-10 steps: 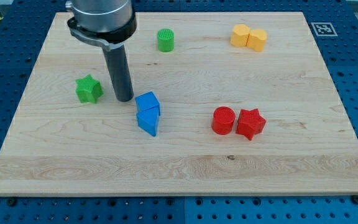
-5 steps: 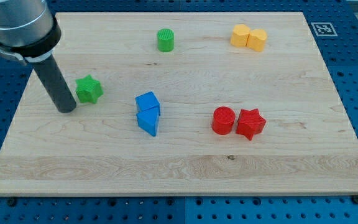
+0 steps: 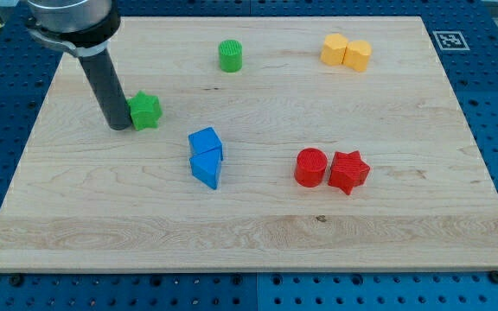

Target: Move the green star to the green circle

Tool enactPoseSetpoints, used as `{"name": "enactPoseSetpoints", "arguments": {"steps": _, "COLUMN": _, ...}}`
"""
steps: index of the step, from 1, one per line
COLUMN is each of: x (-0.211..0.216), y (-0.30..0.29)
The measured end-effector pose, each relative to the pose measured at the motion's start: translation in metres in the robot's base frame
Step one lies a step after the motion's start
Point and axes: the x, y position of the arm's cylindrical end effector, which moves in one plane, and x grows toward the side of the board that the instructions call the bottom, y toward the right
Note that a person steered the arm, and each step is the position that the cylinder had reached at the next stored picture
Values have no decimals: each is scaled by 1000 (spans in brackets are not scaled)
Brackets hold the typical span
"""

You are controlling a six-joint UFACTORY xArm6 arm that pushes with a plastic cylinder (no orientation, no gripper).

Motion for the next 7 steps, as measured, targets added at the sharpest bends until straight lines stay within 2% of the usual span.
{"name": "enactPoseSetpoints", "arguments": {"steps": 4, "x": -15, "y": 21}}
{"name": "enactPoseSetpoints", "arguments": {"steps": 7, "x": -8, "y": 32}}
